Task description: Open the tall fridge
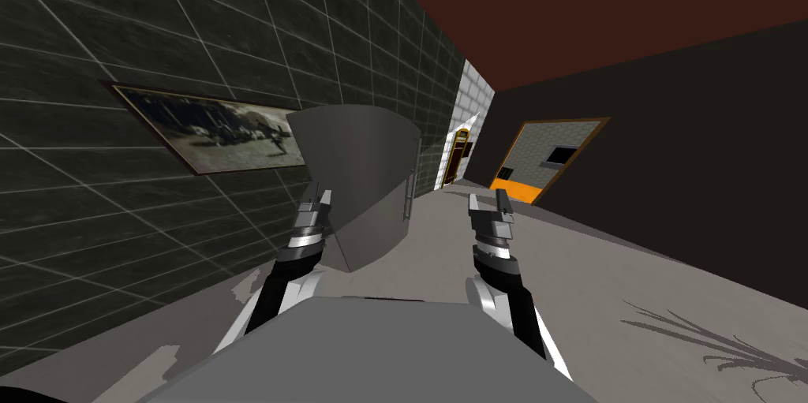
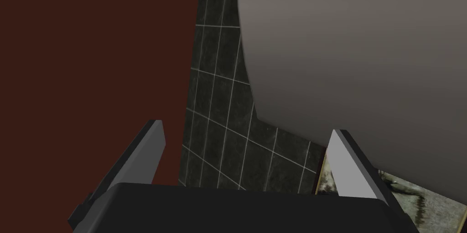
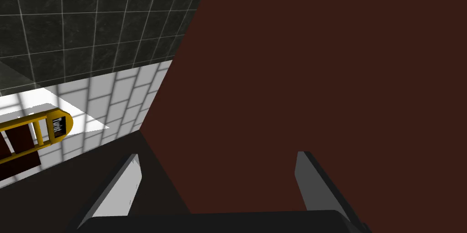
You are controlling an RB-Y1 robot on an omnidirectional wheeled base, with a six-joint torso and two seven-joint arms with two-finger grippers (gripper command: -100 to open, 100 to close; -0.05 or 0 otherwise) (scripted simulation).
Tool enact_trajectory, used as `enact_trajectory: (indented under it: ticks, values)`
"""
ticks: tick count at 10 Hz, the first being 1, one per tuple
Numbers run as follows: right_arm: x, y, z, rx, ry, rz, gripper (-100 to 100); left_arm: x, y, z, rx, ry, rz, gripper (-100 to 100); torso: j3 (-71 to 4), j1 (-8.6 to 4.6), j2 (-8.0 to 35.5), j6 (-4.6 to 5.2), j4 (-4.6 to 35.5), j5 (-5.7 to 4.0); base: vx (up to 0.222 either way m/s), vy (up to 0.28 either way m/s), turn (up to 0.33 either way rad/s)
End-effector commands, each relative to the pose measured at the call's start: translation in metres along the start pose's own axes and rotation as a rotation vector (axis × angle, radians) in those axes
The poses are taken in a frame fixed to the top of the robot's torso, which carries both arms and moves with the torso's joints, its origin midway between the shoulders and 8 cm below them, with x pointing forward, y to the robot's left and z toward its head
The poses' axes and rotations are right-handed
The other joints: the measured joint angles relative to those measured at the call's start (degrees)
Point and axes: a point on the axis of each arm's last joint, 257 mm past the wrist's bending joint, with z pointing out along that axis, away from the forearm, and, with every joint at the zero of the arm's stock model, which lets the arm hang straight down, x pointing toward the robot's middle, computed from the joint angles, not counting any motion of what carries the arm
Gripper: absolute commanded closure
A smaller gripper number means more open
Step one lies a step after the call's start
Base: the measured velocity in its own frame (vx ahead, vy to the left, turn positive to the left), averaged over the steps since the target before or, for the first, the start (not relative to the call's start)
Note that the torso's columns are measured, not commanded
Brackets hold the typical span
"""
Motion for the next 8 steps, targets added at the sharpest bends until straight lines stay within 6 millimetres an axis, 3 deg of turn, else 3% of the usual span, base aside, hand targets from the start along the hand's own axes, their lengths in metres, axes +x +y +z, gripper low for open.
enact_trajectory:
  ticks: [1, 8]
  values:
    - [0.0000, 0.0000, 0.0000, 0.000, 0.000, 0.000, 0, 0.0000, 0.0000, 0.0000, 0.000, 0.000, 0.000, 0, -4.67, 0.00, 2.32, 0.00, 2.35, 0.00, 0.000, 0.000, 0.000]
    - [0.0000, 0.0002, 0.0001, 0.000, 0.000, 0.000, 0, 0.0000, -0.0002, 0.0000, 0.000, 0.000, 0.000, 0, -62.27, 0.00, 31.16, 0.00, 31.14, 0.00, 0.000, 0.000, 0.000]
